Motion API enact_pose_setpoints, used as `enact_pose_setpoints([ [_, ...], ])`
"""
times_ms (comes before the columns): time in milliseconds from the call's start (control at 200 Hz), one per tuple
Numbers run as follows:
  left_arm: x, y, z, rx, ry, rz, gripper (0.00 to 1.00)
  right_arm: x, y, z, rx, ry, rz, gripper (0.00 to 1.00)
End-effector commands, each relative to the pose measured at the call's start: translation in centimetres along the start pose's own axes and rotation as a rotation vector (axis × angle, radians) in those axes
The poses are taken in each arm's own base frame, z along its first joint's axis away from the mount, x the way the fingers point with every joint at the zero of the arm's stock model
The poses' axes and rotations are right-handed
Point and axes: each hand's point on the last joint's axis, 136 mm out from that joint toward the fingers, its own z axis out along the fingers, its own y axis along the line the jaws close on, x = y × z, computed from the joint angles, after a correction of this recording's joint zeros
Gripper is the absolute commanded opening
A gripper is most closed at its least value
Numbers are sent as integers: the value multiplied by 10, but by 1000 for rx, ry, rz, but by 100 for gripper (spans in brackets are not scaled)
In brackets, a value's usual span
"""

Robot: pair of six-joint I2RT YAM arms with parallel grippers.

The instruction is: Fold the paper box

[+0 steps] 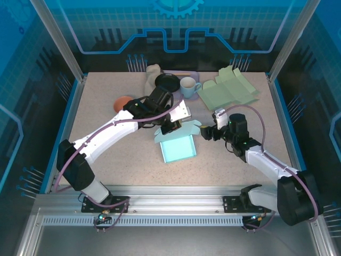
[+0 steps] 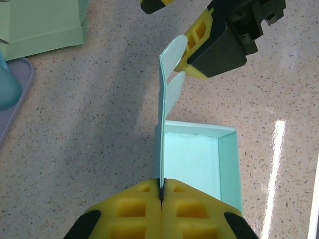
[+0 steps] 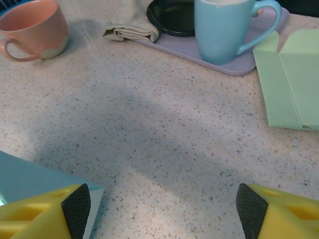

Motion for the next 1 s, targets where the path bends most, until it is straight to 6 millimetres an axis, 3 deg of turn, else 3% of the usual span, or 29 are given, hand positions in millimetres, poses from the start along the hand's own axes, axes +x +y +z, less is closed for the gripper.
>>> enact_pose_setpoints([
  [0, -3, -7, -4, 45, -28, 20, 3, -15, 18, -4, -113, -69, -76, 79],
  [345, -7, -12, -8, 66, -50, 17, 3, -12, 63, -10, -341, -63, -118, 76],
  [405, -8, -14, -8, 82, -51, 14, 3, -13, 69, -11, -377, -60, -129, 68],
  [545, -9, -20, -10, 115, -61, 12, 3, -12, 83, -14, -454, -46, -142, 66],
  [995, -28, -55, -53, 227, -210, 79, 4, -19, 111, -33, -601, -77, -211, 58],
])
